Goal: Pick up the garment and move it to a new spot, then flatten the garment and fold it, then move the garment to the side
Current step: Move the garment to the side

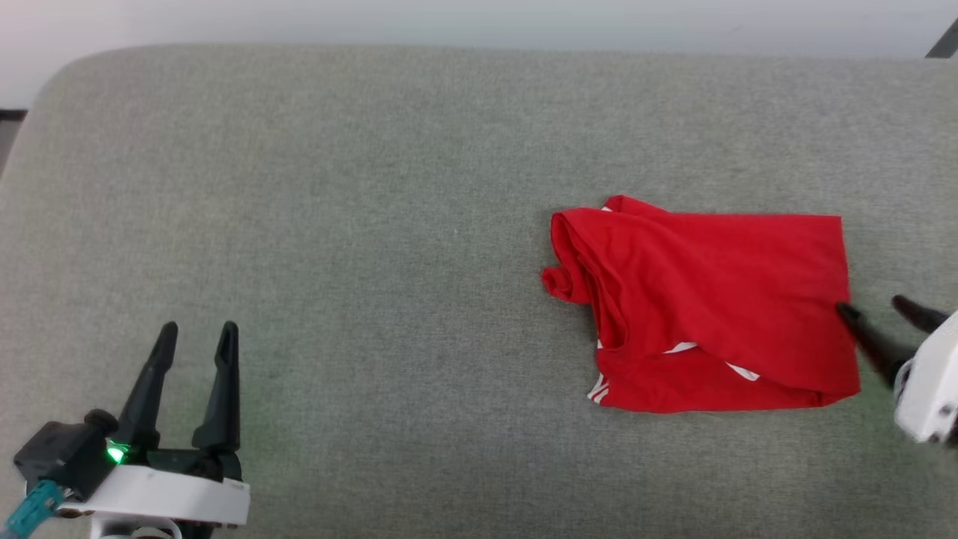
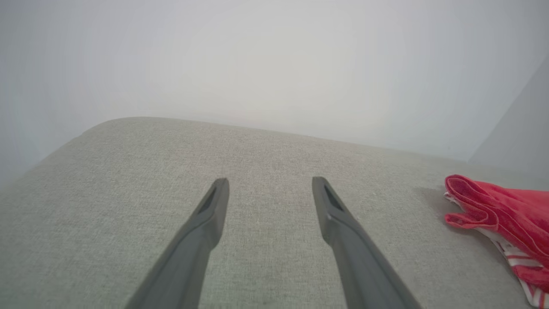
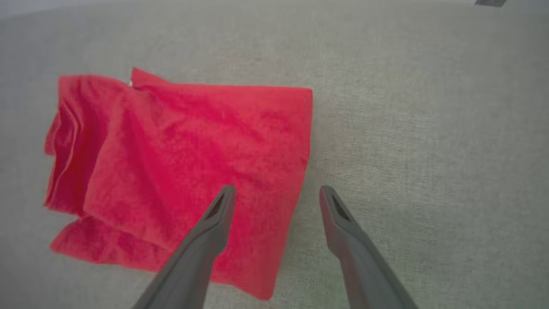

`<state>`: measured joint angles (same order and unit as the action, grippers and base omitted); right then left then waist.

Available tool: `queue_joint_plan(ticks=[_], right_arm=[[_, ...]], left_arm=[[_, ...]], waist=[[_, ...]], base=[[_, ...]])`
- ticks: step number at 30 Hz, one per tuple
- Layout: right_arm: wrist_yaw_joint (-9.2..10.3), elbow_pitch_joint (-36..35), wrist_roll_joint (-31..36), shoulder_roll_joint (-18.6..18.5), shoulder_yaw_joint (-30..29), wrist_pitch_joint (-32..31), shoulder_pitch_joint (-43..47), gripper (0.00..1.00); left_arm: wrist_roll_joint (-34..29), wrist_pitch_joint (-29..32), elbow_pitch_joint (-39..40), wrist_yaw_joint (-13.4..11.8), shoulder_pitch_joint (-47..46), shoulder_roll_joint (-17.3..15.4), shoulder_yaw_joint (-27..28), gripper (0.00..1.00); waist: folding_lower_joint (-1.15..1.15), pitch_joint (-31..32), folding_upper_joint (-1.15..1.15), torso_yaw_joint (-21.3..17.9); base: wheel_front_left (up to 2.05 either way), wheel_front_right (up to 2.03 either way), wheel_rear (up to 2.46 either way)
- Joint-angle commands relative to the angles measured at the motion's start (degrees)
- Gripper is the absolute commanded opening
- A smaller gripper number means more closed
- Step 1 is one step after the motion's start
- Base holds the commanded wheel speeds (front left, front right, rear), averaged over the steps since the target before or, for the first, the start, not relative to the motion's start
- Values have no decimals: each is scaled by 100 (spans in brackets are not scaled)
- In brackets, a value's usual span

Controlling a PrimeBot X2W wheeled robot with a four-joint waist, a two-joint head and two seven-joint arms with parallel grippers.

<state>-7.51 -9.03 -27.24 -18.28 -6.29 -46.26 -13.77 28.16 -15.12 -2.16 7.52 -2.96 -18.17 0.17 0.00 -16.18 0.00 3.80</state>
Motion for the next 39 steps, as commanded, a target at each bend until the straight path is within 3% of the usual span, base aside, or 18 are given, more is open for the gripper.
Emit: queue_joint_plan(ticks=[1, 10, 18, 19, 20, 21, 29, 39], right_arm=[[4, 0, -43, -9, -79, -151, -166, 100], [2, 263, 159, 98, -435, -2079, -619, 100], [2, 686, 375, 502, -606, -2141, -533, 100], [2, 730, 389, 534, -554, -2091, -508, 50], [2, 797, 389, 581, -530, -2007, -488, 12], [2, 854, 385, 612, -513, -1937, -472, 0], [3, 959, 143, 544, -519, -1185, -482, 0], [3, 745, -128, 470, -990, -444, -372, 0]], left_arm=[[20, 4, -5, -8, -43, 21, -1, 100], [81, 4, -26, -8, -204, 57, -52, 100], [106, 4, -40, -8, -291, 103, -75, 100], [109, 4, -45, -8, -301, 109, -86, 100], [115, 4, -53, -8, -310, 112, -107, 100], [120, 4, -64, -8, -314, 109, -122, 100], [62, 4, -106, -8, -317, 47, -137, 100], [-68, 4, 23, -8, -440, -156, -335, 100]], waist=[[0, -66, 0, 54], [0, -253, 0, 272], [0, -376, 0, 386], [0, -383, 0, 390], [0, -386, 0, 394], [0, -385, 0, 394], [0, -275, 0, 239], [0, -114, 0, -330]], base=[[0, 0, 0], [0, 0, 0], [0, 0, 0], [0, 0, 0], [0, 0, 0], [0, 0, 0], [0, 0, 0], [0, 0, 0]])
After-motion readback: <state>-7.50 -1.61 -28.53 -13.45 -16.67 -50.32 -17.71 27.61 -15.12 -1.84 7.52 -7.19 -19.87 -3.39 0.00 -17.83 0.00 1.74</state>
